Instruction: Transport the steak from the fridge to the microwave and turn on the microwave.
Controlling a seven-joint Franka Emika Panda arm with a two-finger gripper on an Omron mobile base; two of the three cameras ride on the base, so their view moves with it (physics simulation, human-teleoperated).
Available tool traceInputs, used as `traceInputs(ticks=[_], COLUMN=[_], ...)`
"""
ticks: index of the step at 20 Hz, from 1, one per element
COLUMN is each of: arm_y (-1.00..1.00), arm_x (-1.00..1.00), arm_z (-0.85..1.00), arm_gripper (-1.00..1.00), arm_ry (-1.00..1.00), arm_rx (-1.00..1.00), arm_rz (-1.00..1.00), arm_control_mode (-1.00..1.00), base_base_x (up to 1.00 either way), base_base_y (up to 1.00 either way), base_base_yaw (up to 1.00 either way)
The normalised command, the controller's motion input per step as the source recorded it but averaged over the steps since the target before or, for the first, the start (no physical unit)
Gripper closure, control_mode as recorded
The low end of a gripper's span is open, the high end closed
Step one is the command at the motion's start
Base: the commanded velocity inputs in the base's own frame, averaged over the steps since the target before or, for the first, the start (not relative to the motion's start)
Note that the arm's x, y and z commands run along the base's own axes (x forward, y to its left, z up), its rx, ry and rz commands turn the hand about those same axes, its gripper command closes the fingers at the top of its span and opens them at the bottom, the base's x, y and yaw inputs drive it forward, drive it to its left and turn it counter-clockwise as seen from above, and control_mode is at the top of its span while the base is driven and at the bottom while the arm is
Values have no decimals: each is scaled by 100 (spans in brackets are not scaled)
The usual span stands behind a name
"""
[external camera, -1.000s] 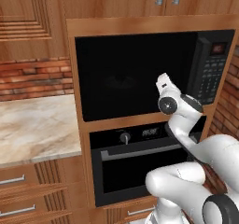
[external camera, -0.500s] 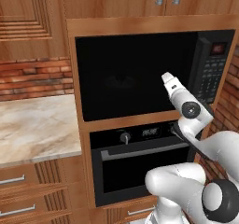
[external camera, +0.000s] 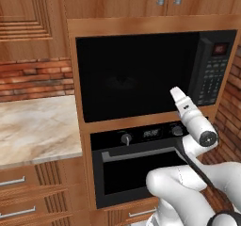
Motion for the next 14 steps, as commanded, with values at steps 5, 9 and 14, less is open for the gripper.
traceInputs(ticks=[5, 9, 14], arm_y=[0, 0, 0], arm_x=[-55, -48, -65], arm_z=[98, 92, 71], arm_gripper=[-100, -100, -100], arm_ry=[0, 4, 18], arm_rx=[12, 11, 8], arm_rz=[7, 6, 8], arm_control_mode=[-100, -100, -100], base_base_x=[0, 0, 0], base_base_y=[0, 0, 0], base_base_yaw=[0, 0, 0])
